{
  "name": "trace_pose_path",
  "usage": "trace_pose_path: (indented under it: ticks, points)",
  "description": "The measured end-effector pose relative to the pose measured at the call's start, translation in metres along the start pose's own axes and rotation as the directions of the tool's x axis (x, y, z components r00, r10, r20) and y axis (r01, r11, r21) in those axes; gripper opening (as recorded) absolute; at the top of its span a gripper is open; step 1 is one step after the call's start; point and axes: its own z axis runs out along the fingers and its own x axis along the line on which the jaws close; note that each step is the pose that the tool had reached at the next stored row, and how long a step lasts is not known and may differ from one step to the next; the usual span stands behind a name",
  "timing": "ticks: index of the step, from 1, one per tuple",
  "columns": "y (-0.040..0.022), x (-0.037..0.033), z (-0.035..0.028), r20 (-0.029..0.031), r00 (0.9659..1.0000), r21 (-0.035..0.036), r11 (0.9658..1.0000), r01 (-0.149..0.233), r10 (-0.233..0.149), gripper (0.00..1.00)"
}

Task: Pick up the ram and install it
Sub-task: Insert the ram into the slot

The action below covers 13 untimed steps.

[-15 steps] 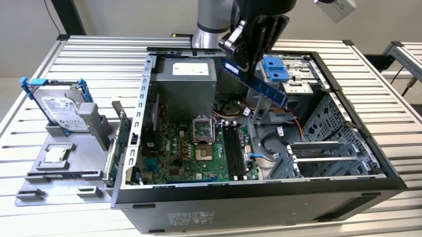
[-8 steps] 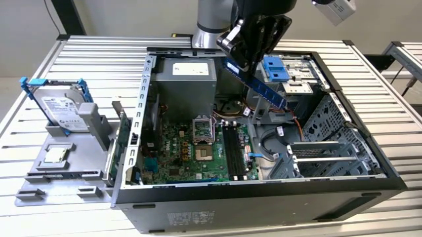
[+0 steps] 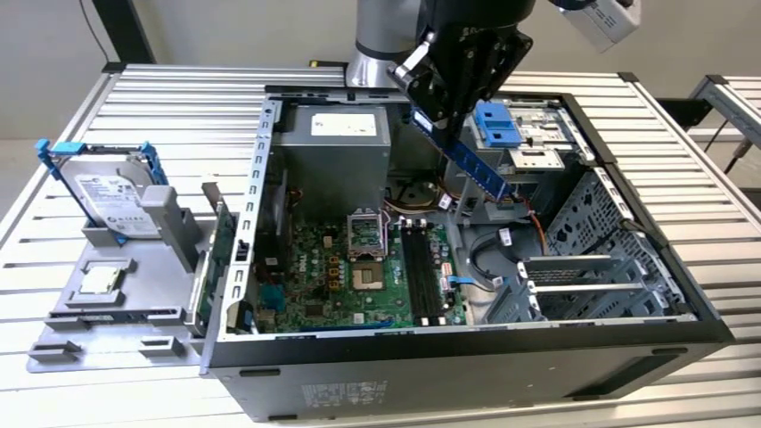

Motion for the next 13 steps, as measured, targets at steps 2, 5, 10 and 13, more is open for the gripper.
trace_pose_path:
  ticks: [2, 5, 10, 13]
  points:
    - [0.0, 0.0, 0.0, 0.0005, 0.9996, 0.0014, 0.9996, -0.029, 0.029, 0.0]
    - [0.0, 0.0, 0.0, 0.0011, 0.9976, 0.0035, 0.9976, -0.069, 0.069, 0.0]
    - [0.0, 0.0, 0.0, 0.0023, 0.9911, 0.0067, 0.9911, -0.133, 0.133, 0.0]
    - [0.0, 0.0, 0.0, 0.003, 0.9857, 0.0085, 0.9857, -0.169, 0.168, 0.0]
